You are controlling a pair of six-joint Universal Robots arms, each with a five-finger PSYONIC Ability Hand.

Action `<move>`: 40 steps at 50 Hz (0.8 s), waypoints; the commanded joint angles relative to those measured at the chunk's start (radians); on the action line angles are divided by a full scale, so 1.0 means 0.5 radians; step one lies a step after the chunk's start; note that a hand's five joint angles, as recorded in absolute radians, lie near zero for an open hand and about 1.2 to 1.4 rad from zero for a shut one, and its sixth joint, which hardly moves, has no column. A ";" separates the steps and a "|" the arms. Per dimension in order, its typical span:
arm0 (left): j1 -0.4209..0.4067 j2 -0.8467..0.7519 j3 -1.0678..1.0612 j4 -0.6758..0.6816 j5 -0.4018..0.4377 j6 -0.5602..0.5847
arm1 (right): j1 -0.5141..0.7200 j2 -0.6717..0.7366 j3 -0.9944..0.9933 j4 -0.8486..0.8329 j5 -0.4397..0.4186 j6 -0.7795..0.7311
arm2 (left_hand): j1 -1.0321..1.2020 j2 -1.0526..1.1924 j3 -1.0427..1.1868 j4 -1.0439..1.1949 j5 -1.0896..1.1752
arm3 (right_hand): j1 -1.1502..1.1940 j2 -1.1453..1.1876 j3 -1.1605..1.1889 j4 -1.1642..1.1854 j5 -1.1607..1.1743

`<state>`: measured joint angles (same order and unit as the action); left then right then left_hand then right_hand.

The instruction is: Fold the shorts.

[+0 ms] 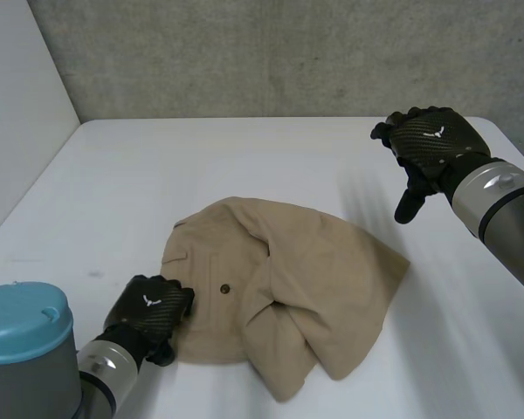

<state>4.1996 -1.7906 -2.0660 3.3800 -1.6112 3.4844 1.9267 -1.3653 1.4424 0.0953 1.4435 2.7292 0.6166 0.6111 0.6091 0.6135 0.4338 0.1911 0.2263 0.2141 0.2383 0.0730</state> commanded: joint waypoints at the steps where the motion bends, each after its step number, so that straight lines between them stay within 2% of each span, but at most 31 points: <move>1: 0.001 -0.033 -0.004 0.084 -0.014 0.072 | 0.000 0.000 0.021 -0.028 0.003 -0.007 | 0.597 0.608 0.612 0.603 0.613 | -0.033 -0.104 -0.079 -0.127 -0.146; 5: 0.004 -0.064 -0.004 0.128 -0.045 0.103 | 0.000 0.000 0.021 -0.034 0.006 -0.007 | 0.662 0.673 0.677 0.668 0.678 | -0.033 -0.104 -0.079 -0.127 -0.146; 8: 0.025 -0.085 0.002 0.140 -0.066 0.127 | 0.000 0.000 0.021 -0.034 0.012 -0.007 | 0.966 0.977 0.981 0.972 0.982 | -0.033 -0.104 -0.079 -0.127 -0.146; 9: 0.044 -0.088 0.009 0.143 -0.082 0.149 | 0.000 0.000 0.021 -0.034 0.012 -0.007 | 1.362 1.373 1.377 1.369 1.379 | -0.033 -0.104 -0.079 -0.127 -0.146; 10: 0.047 -0.088 0.009 0.146 -0.088 0.158 | 0.000 0.000 0.021 -0.034 0.012 -0.007 | 1.557 1.568 1.572 1.564 1.574 | -0.033 -0.104 -0.079 -0.127 -0.146; 16: 0.145 -0.088 0.088 0.226 -0.177 0.287 | 0.000 0.000 0.021 -0.034 0.012 -0.007 | 1.559 1.570 1.574 1.566 1.576 | -0.033 -0.104 -0.079 -0.127 -0.146; 22: 0.512 -0.067 0.397 0.385 -0.275 0.462 | 0.003 -0.003 0.021 -0.034 0.012 -0.007 | 1.559 1.570 1.574 1.566 1.576 | -0.033 -0.104 -0.079 -0.127 -0.146; 25: 0.617 -0.042 0.593 0.483 -0.266 0.496 | 0.021 -0.003 0.021 -0.034 0.012 -0.007 | 1.559 1.570 1.574 1.566 1.576 | -0.033 -0.104 -0.079 -0.127 -0.146; 27: 0.624 -0.033 0.680 0.526 -0.266 0.493 | 0.040 0.000 0.021 -0.034 0.015 -0.004 | 1.559 1.570 1.574 1.566 1.576 | -0.033 -0.104 -0.079 -0.127 -0.146; 32: 0.566 -0.027 0.956 0.624 -0.263 0.471 | 0.064 0.000 0.021 -0.037 0.015 -0.004 | 1.559 1.570 1.574 1.566 1.576 | -0.033 -0.104 -0.079 -0.127 -0.146; 39: 0.216 -0.082 1.275 0.674 -0.245 0.358 | 0.071 0.000 0.021 -0.040 0.043 -0.004 | 1.559 1.570 1.574 1.566 1.576 | -0.033 -0.104 -0.079 -0.127 -0.146; 40: 0.109 -0.137 1.336 0.686 -0.211 0.309 | 0.071 0.000 0.021 -0.043 0.049 -0.004 | 1.559 1.570 1.574 1.566 1.576 | -0.033 -0.104 -0.079 -0.127 -0.146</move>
<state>4.4283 -1.8098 -1.5206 3.7040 -1.7422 3.7068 1.9605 -1.3648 1.4532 0.0765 1.4542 2.7274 1.1289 1.1979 1.1904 1.1934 0.9542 0.1911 0.2263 0.2141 0.2383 0.0730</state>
